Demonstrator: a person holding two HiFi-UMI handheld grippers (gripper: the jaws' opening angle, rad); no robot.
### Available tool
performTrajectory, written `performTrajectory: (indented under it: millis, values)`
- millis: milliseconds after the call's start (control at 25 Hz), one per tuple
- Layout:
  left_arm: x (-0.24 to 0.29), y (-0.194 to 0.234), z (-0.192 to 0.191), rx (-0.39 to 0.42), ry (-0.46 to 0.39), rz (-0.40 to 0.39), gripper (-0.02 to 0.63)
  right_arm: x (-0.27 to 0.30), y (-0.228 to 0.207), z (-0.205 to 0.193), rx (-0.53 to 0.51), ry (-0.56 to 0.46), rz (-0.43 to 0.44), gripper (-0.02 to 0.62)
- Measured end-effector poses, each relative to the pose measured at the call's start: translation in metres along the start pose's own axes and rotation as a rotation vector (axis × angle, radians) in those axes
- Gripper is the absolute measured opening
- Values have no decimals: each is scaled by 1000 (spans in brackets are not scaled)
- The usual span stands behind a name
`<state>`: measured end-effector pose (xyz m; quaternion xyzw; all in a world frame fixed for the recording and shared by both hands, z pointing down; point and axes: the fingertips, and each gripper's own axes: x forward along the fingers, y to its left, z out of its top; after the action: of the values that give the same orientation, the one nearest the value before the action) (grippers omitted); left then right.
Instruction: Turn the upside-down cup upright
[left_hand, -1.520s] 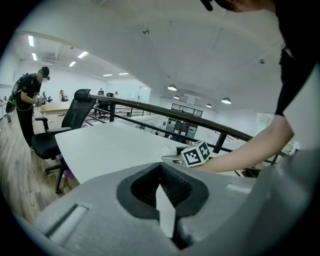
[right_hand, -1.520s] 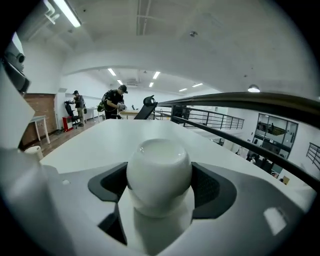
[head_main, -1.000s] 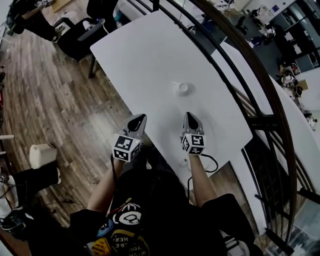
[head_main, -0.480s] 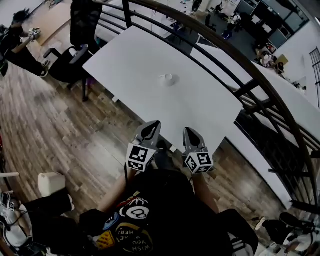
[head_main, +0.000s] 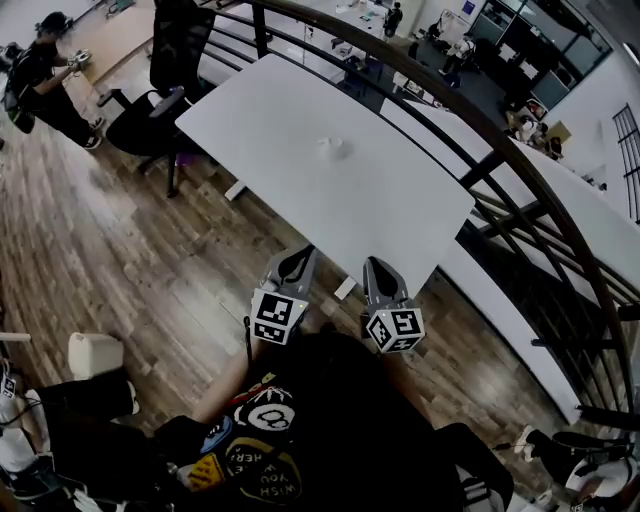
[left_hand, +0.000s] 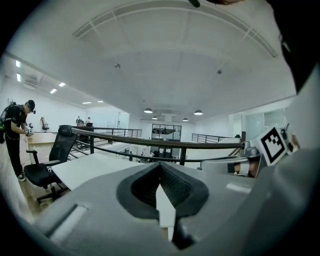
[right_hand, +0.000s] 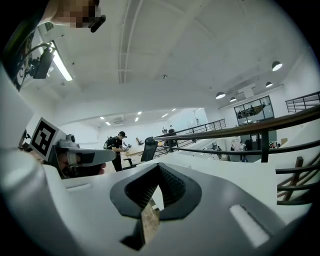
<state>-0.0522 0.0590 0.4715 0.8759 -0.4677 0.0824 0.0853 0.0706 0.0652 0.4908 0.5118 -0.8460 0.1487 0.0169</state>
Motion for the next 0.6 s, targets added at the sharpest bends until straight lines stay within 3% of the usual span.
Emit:
performTrajectory:
  millis: [360, 600]
  values:
    - [-5, -13, 9, -14, -19, 23, 5, -4, 9, 17, 1, -24, 77, -2]
    - [5, -46, 4, 35, 6, -31, 5, -17, 7, 11, 50, -16, 135, -2]
